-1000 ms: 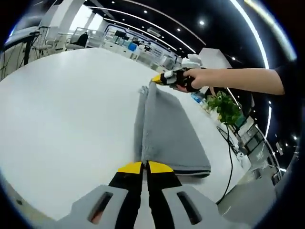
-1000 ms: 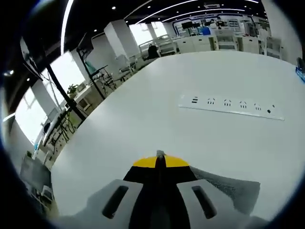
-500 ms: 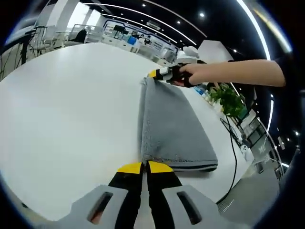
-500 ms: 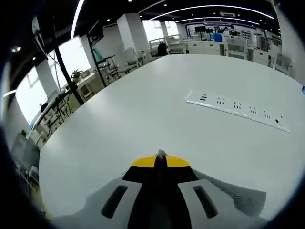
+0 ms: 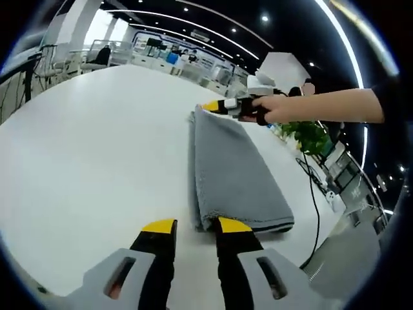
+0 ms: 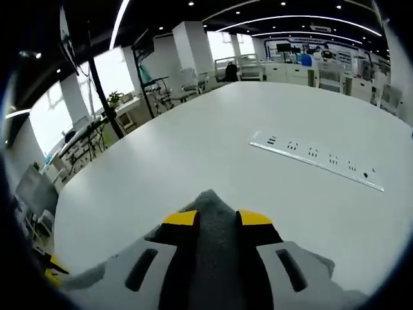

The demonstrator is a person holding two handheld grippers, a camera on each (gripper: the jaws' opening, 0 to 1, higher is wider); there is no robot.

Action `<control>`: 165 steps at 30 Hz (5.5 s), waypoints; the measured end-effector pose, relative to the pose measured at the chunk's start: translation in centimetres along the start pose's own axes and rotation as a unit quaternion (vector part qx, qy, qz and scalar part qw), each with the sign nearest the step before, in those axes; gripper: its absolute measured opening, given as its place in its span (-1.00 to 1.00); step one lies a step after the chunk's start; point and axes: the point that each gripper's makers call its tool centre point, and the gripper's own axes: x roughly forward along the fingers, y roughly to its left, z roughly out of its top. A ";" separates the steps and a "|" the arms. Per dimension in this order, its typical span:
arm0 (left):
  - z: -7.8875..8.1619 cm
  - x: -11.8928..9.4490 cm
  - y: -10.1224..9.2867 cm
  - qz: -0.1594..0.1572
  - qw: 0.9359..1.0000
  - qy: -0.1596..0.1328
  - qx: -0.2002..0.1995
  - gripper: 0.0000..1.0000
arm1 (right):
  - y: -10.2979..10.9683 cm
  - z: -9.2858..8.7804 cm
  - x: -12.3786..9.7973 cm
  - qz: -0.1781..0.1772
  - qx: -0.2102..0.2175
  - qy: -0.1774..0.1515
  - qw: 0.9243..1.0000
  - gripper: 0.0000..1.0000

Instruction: Fold the towel on the table until its edges align and the towel forms a compact rectangular stack.

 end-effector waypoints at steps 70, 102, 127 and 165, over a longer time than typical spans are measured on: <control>-2.0 3.7 -6.5 -0.144 0.827 0.170 0.516 -0.33 | 15.3 -16.2 -17.9 0.161 -0.182 0.055 0.969 -0.09; -1.4 5.2 -6.6 -0.176 0.793 0.206 0.546 -0.76 | 16.0 -20.6 -17.8 0.140 -0.296 0.076 0.942 -0.44; -1.6 5.0 -6.5 -0.148 0.806 0.209 0.533 -0.80 | 15.2 -20.3 -17.7 0.122 -0.238 0.080 0.960 -0.71; -8.7 -1.0 -12.1 -0.230 0.800 0.265 0.487 -0.79 | 18.6 -26.5 -25.2 0.161 -0.142 0.117 0.970 -0.72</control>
